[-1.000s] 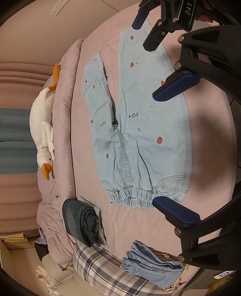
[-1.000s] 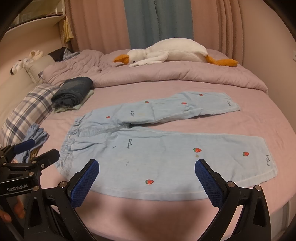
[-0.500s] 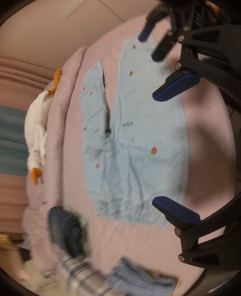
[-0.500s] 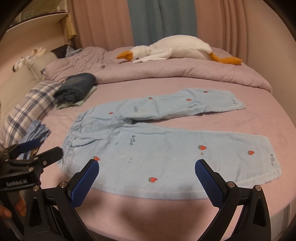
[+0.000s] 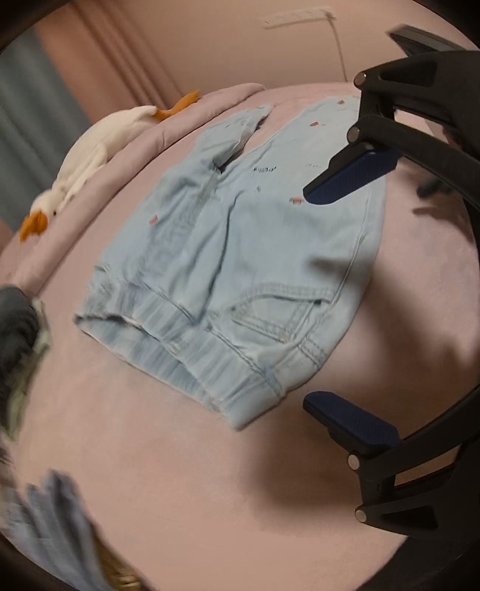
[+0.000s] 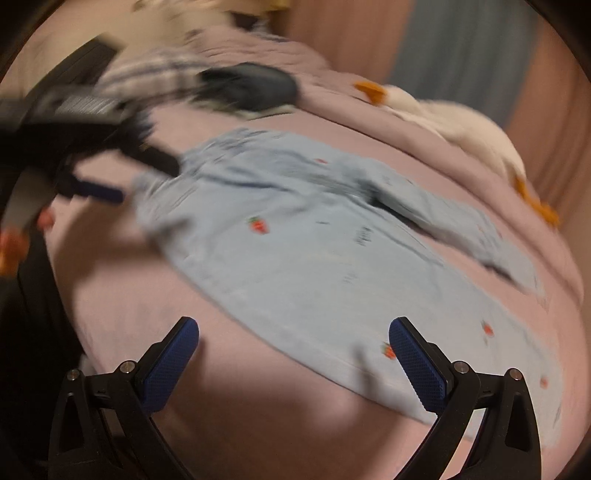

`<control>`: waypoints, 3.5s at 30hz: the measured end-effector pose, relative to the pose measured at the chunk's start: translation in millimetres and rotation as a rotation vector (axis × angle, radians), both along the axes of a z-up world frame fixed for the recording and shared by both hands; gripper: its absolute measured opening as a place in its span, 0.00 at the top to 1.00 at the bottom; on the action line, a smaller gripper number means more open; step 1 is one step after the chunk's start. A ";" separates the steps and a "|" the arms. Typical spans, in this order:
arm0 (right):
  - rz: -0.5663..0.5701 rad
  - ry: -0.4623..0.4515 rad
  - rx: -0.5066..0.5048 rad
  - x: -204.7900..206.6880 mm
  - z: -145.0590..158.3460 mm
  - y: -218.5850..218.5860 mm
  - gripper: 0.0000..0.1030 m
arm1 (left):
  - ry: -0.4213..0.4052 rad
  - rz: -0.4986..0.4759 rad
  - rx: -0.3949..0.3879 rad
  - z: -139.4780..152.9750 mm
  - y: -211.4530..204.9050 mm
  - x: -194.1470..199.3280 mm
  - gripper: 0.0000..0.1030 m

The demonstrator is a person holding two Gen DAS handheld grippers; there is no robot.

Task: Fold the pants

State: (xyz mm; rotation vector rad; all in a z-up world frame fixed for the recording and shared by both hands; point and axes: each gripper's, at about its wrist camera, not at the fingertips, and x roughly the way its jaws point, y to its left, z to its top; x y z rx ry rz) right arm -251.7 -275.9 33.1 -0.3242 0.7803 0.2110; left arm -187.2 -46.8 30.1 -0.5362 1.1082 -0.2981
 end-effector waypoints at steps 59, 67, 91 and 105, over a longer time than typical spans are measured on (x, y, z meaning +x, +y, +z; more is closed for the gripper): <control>0.149 0.228 0.016 338.5 21.7 -75.4 0.47 | -0.219 -0.581 0.231 21.5 -18.2 268.5 0.29; 0.222 0.470 0.031 371.3 -25.4 -79.6 0.40 | -0.112 -0.800 0.307 -6.6 -30.4 272.4 0.47; 0.111 0.063 -0.137 234.7 69.4 -20.4 0.95 | -0.418 -0.658 0.502 56.5 -49.7 210.2 0.66; 0.078 0.030 -0.079 63.6 87.0 -57.4 0.95 | -0.827 -0.851 0.784 63.2 -12.5 46.2 0.63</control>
